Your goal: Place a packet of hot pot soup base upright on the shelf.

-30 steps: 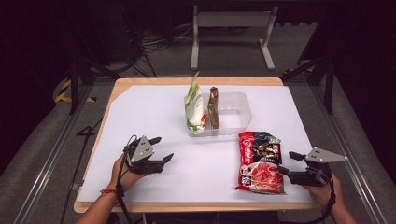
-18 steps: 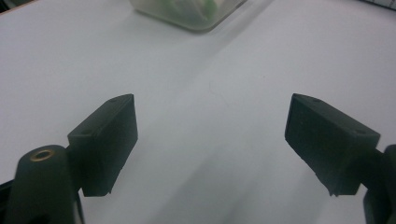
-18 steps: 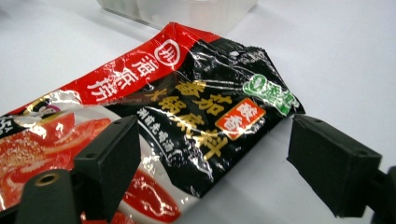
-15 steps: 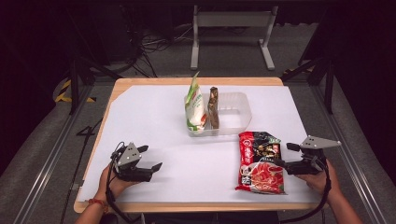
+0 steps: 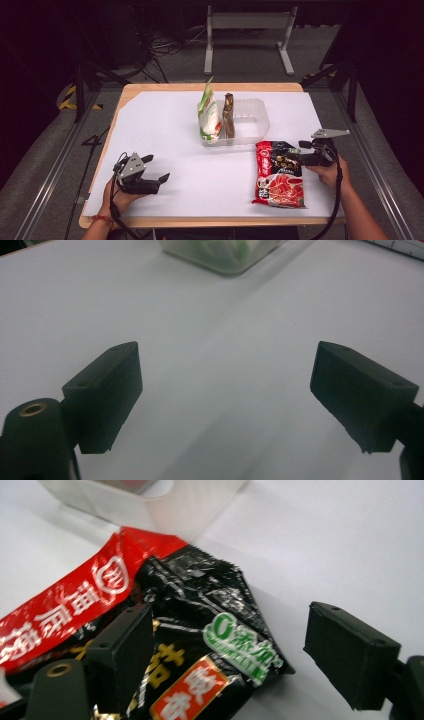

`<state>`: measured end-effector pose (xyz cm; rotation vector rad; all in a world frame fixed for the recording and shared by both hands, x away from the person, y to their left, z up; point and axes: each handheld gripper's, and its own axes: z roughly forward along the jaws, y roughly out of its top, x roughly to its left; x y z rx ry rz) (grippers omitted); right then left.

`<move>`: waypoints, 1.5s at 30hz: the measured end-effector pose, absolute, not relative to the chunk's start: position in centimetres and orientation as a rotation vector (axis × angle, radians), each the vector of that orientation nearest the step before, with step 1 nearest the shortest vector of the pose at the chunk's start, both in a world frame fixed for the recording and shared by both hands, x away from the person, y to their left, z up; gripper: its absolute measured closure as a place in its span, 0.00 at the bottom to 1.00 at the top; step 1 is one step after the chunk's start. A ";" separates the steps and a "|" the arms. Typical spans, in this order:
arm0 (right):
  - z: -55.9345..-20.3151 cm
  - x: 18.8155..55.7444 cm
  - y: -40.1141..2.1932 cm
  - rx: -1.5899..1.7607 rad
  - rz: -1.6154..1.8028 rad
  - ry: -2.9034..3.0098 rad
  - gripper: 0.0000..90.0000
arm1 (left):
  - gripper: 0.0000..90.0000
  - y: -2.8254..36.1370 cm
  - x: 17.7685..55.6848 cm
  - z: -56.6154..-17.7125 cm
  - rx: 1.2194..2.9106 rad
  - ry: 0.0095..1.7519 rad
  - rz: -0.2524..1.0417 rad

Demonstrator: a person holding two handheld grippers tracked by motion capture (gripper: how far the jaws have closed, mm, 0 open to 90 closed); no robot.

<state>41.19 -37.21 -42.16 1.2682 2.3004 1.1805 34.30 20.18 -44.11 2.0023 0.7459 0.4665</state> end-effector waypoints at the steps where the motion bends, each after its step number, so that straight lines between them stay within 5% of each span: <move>1: -42.4 41.5 -37.3 1.283 1.181 2.302 0.21 | 0.16 20.1 34.3 -44.2 2.003 0.739 0.460; 26: -43.4 42.4 -36.4 1.352 1.177 2.409 0.26 | 0.16 19.6 34.3 -44.4 2.053 0.694 0.486; 30: -43.4 42.2 -36.3 1.327 1.180 2.420 0.41 | 0.17 19.5 34.4 -44.4 2.062 0.696 0.475; 34: -43.3 42.1 -36.7 1.336 1.212 2.399 0.67 | 0.19 19.9 34.5 -44.5 2.041 0.709 0.471; 45: -42.1 41.0 -38.1 1.302 1.348 2.360 0.89 | 0.19 20.4 34.6 -44.4 2.031 0.718 0.472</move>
